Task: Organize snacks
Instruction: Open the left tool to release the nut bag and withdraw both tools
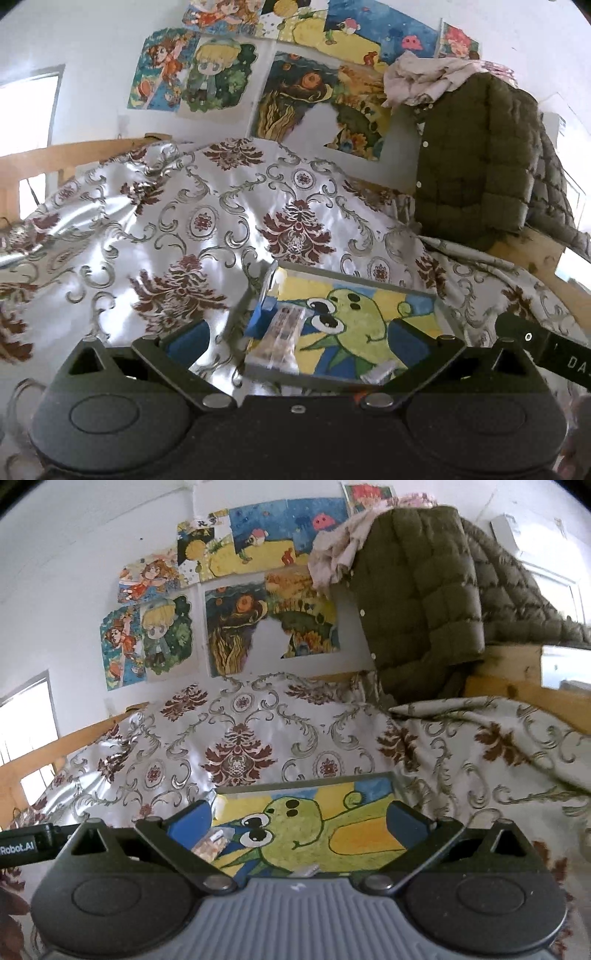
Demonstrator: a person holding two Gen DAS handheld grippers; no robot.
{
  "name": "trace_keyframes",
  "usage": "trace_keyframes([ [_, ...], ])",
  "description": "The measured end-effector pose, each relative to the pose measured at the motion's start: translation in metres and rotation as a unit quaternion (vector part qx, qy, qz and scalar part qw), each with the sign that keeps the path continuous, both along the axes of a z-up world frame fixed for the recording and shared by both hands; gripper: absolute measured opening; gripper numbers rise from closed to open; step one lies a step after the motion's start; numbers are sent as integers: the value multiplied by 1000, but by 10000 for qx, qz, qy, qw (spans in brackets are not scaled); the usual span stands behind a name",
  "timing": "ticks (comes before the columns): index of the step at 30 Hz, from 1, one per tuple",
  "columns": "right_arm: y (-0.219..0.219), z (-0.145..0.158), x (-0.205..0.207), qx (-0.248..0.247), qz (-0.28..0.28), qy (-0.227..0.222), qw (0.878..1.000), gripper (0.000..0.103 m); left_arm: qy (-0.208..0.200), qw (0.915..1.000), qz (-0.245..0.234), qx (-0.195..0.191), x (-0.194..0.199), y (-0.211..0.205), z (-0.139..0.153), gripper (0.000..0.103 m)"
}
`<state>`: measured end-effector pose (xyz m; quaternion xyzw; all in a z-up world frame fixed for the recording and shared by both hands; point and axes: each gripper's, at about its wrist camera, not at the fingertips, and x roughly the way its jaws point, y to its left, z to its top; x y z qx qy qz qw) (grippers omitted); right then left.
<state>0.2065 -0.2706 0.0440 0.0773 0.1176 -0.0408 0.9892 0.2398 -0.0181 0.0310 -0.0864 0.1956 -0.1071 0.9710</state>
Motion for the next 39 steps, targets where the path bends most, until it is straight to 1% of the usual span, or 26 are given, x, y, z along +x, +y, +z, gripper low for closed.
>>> trace_keyframes([
  [4,3,2,-34,-184,7,-44,9998,103,36,9998,59,175,-37,5,-2,102],
  [9,3,-1,-71,-165,26,41,9999,103,237,9991,43,349,-79,12,-11,102],
  [13,6,-6,-100,-218,47,143,9996,103,320,9984,58,455,-105,15,-13,102],
  [18,10,-10,-130,-339,54,228,9991,103,558,9974,161,424,-135,20,-20,102],
  [20,11,-11,-142,-332,30,299,9990,103,668,9969,174,390,-145,22,-23,102],
  [23,11,-14,-158,-296,19,395,9988,103,726,9962,261,393,-159,22,-25,102],
  [27,9,-18,-173,-237,-15,525,9983,103,732,9960,255,452,-175,18,-26,102],
  [31,7,-20,-184,-66,-59,641,9979,103,659,9951,164,721,-188,9,-25,102],
  [35,7,-23,-192,-17,-86,835,9965,103,719,9932,146,902,-197,3,-28,102],
  [39,11,-31,-190,-96,-140,1269,9918,103,893,9914,123,954,-203,0,-32,102],
])
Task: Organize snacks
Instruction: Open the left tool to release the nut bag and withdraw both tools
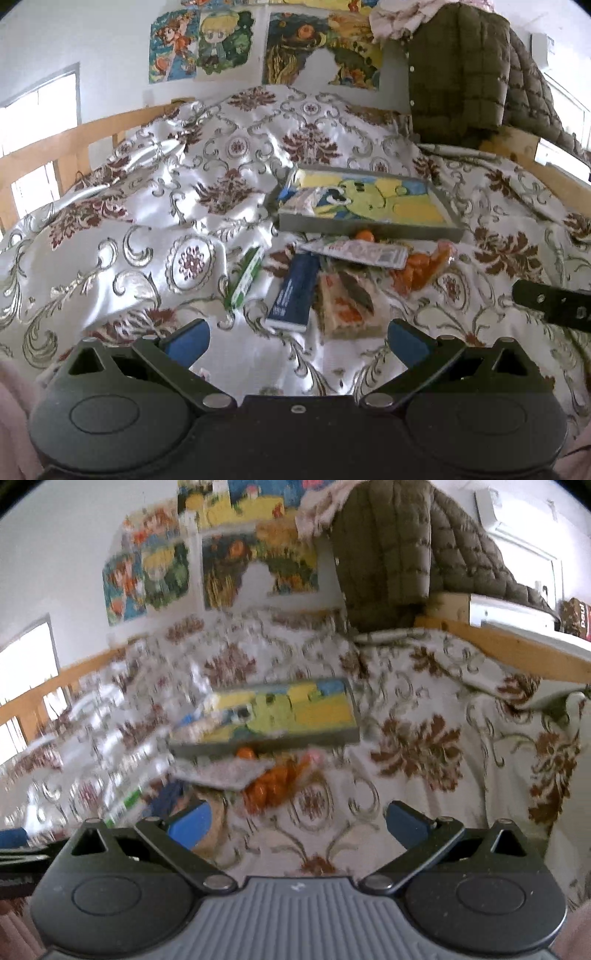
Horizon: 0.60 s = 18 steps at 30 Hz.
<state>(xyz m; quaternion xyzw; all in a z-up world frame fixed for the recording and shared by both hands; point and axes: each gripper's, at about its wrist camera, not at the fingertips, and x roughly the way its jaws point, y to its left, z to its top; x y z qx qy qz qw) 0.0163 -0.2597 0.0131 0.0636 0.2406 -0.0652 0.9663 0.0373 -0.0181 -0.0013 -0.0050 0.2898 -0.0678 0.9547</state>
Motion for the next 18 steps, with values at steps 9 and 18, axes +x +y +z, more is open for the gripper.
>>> trace_keyframes([
  [9,6,-12,4,-75,34,482,9988,103,234,9996,121,36,-2,2,-5,102],
  [18,11,-14,7,-175,158,627,9978,103,611,9977,272,-131,12,10,-6,102],
])
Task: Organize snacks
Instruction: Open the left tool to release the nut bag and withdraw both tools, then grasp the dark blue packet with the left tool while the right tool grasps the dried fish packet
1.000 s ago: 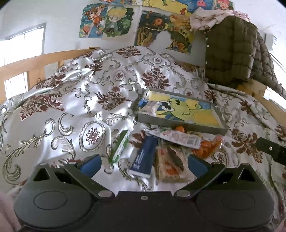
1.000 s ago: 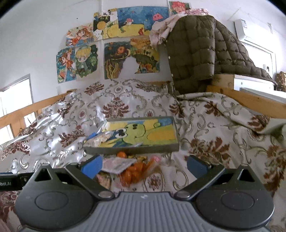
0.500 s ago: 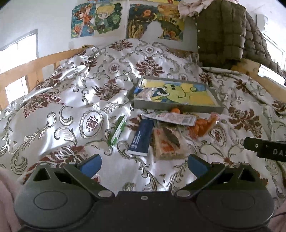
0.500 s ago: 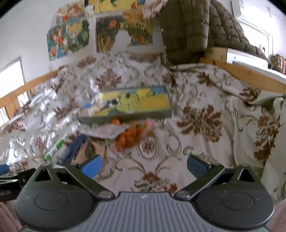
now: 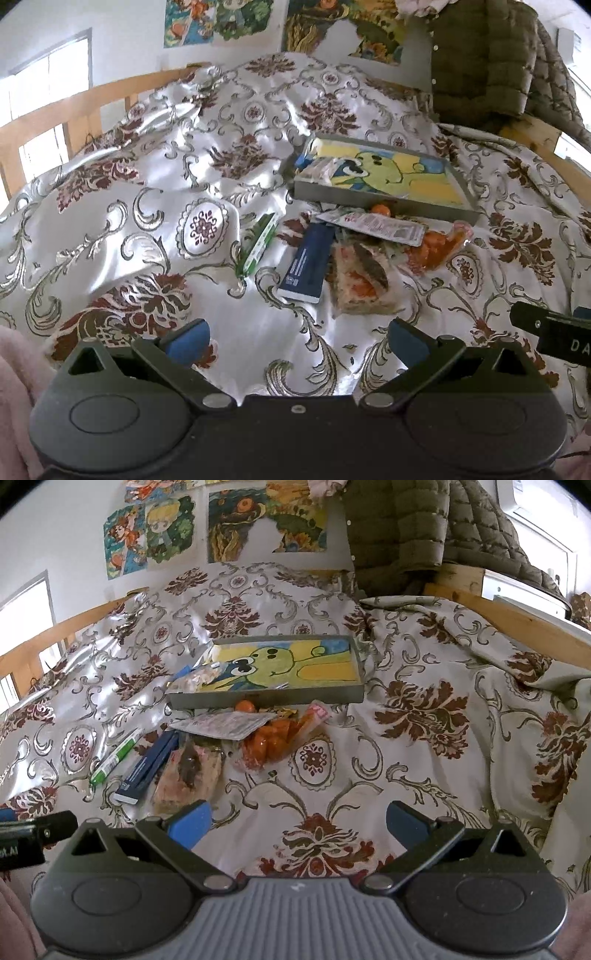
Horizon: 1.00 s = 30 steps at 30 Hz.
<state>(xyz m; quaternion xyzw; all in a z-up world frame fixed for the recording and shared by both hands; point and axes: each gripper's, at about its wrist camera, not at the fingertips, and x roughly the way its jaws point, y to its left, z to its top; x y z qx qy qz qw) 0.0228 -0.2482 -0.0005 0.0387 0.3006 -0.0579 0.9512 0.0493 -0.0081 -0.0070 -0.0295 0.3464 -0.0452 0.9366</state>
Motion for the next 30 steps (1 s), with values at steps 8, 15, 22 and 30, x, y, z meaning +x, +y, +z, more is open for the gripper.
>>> trace_keyframes([
  [8,3,-4,11,-14,71,204,9998,103,270,9993,62,-236,10,6,-2,102],
  [15,2,-2,24,46,142,223,9996,103,515,9980,-54,-359,25,9,-4,102],
  [22,1,9,39,-123,351,117,9992,103,510,9981,-321,-147,44,7,0,102],
  [30,4,9,62,-530,855,-100,9949,103,568,9953,-764,150,81,5,-3,102],
])
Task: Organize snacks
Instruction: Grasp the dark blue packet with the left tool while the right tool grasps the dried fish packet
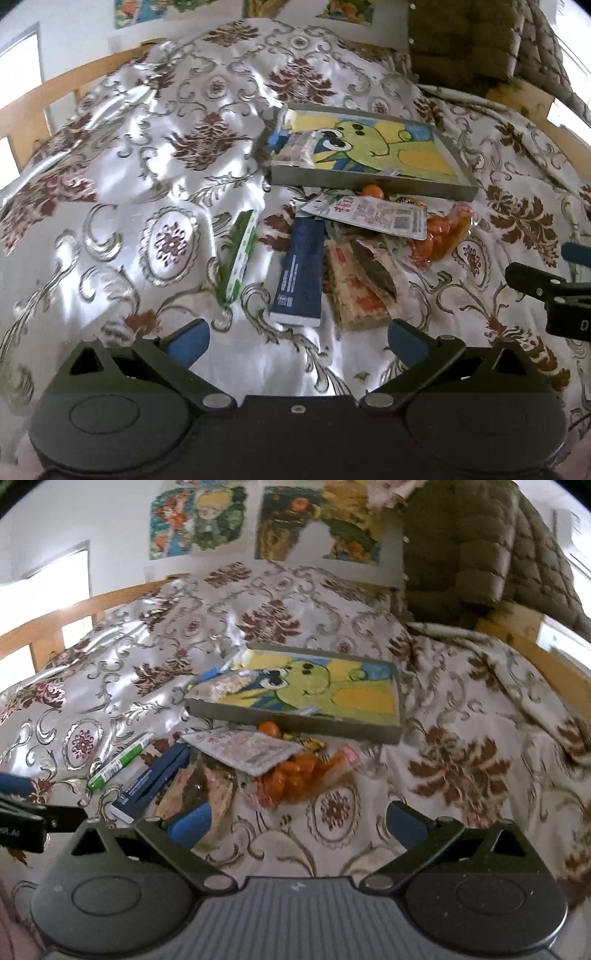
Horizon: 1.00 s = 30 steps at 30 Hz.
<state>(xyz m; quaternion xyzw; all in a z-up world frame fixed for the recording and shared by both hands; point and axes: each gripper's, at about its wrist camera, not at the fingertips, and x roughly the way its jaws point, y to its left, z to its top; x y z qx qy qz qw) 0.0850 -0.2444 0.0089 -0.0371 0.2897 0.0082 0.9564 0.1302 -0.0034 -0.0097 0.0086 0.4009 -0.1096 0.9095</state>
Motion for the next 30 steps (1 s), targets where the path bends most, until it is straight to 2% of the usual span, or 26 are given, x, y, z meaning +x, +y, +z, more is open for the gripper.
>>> trace_keyframes([
  [4,3,-5,10,-161,288,-133,9994,103,71,9992,-378,-99,25,0,-6,102],
  [9,6,-14,25,-242,556,-187,9980,103,-100,9976,-668,-173,57,-1,-11,102],
  [14,13,-26,38,-213,754,-4,9969,103,-13,9957,-627,-686,83,1,-20,102],
  [18,27,-34,41,-358,978,-6,9946,103,218,9925,-699,-982,95,1,-30,102],
  [25,47,-50,54,-428,1222,118,9915,103,394,9906,-818,-1026,105,-2,-44,102],
  [30,59,-60,64,-409,1357,138,9898,101,606,9878,-683,-1259,116,5,-51,92],
])
